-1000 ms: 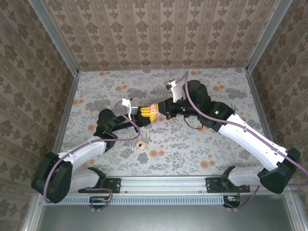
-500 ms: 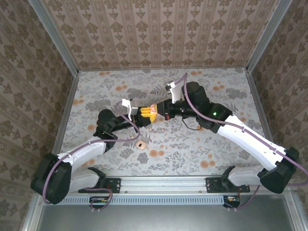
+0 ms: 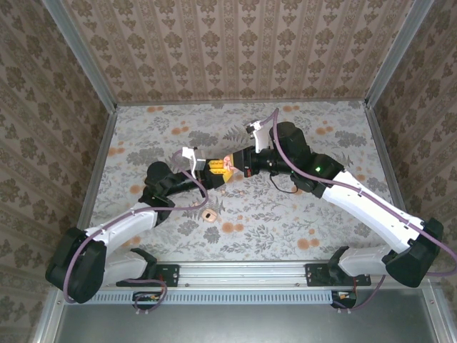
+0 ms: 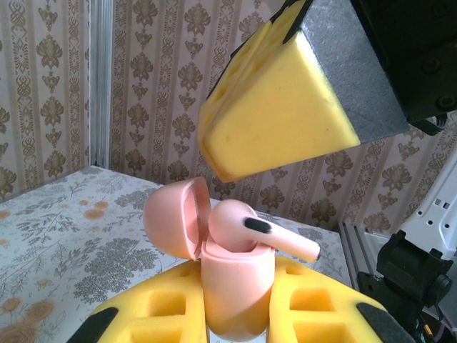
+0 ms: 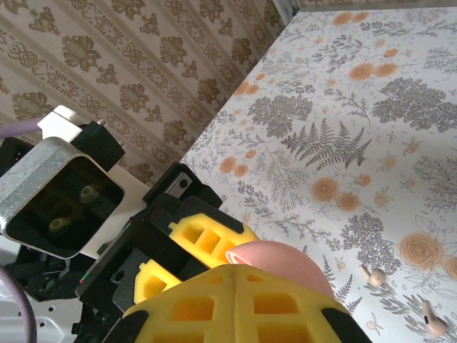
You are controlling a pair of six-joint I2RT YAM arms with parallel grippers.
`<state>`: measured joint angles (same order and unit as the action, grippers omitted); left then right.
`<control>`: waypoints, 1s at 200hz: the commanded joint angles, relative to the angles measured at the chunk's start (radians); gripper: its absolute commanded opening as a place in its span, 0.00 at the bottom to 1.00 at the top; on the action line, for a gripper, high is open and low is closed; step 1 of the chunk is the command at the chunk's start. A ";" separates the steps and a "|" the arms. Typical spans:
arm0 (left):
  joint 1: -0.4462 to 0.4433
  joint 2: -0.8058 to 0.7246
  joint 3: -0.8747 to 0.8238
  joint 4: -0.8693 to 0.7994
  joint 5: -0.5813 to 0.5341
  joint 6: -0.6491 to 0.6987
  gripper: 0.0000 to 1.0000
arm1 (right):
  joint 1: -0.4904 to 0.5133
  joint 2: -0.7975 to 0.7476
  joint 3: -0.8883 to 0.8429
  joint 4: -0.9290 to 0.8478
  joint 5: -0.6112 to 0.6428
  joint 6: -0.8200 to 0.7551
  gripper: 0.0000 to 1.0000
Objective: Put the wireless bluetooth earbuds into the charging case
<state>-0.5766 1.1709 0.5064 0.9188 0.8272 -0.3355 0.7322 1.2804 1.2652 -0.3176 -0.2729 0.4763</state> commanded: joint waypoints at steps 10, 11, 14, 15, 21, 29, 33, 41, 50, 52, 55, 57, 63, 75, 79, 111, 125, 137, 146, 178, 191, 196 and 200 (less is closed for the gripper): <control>-0.006 -0.015 0.038 -0.004 -0.007 0.028 0.00 | 0.006 0.012 -0.018 -0.011 0.030 0.016 0.08; -0.006 -0.015 0.038 -0.005 -0.007 0.028 0.00 | 0.006 0.012 -0.017 -0.012 0.030 0.016 0.09; -0.006 -0.014 0.038 -0.005 -0.008 0.028 0.00 | 0.006 0.012 -0.015 -0.014 0.032 0.016 0.09; -0.006 -0.014 0.038 -0.005 -0.008 0.029 0.00 | 0.006 0.012 -0.015 -0.015 0.033 0.016 0.09; -0.006 -0.012 0.038 -0.005 -0.008 0.029 0.00 | 0.006 0.010 -0.010 -0.021 0.036 0.015 0.10; -0.005 -0.010 0.038 -0.006 -0.008 0.030 0.00 | 0.006 0.008 0.000 -0.033 0.045 0.016 0.11; -0.006 -0.010 0.039 -0.006 -0.009 0.030 0.00 | 0.005 0.007 0.006 -0.040 0.050 0.018 0.12; -0.006 -0.008 0.040 -0.010 -0.012 0.034 0.00 | 0.006 0.006 0.021 -0.059 0.061 0.019 0.14; -0.007 -0.006 0.039 -0.016 -0.016 0.038 0.00 | 0.005 0.005 0.038 -0.081 0.073 0.019 0.16; -0.007 -0.007 0.040 -0.017 -0.016 0.039 0.00 | 0.005 0.004 0.042 -0.088 0.076 0.019 0.17; -0.006 -0.007 0.040 -0.019 -0.017 0.041 0.00 | 0.005 0.005 0.047 -0.097 0.081 0.019 0.18; -0.006 -0.006 0.041 -0.021 -0.018 0.042 0.00 | 0.006 0.005 0.052 -0.104 0.084 0.018 0.18; -0.007 -0.005 0.040 -0.024 -0.020 0.045 0.00 | 0.005 0.003 0.062 -0.123 0.095 0.019 0.20; -0.006 -0.004 0.043 -0.035 -0.023 0.051 0.00 | 0.005 0.001 0.083 -0.164 0.114 0.019 0.22; -0.006 -0.004 0.043 -0.041 -0.026 0.054 0.00 | 0.005 0.000 0.088 -0.176 0.120 0.018 0.23; -0.006 -0.002 0.054 -0.085 -0.034 0.075 0.00 | 0.009 -0.003 0.125 -0.274 0.160 0.022 0.27; -0.006 -0.004 0.061 -0.117 -0.041 0.089 0.00 | 0.023 0.004 0.148 -0.321 0.181 0.017 0.27; -0.006 -0.005 0.067 -0.142 -0.045 0.101 0.00 | 0.042 0.017 0.175 -0.363 0.201 0.007 0.28; -0.006 -0.007 0.070 -0.157 -0.050 0.109 0.00 | 0.059 0.031 0.194 -0.396 0.218 -0.004 0.28; -0.008 -0.007 0.077 -0.184 -0.051 0.128 0.00 | 0.095 0.103 0.286 -0.503 0.263 -0.034 0.33; -0.008 -0.007 0.078 -0.195 -0.052 0.133 0.00 | 0.102 0.144 0.322 -0.529 0.269 -0.041 0.36; -0.009 -0.008 0.078 -0.197 -0.050 0.135 0.00 | 0.105 0.154 0.334 -0.534 0.271 -0.043 0.36; -0.009 -0.008 0.078 -0.199 -0.050 0.136 0.00 | 0.105 0.161 0.341 -0.537 0.271 -0.043 0.37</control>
<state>-0.5766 1.1713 0.5526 0.7395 0.7803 -0.2363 0.8265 1.3849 1.5444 -0.7544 -0.0513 0.4644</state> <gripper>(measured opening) 0.173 0.355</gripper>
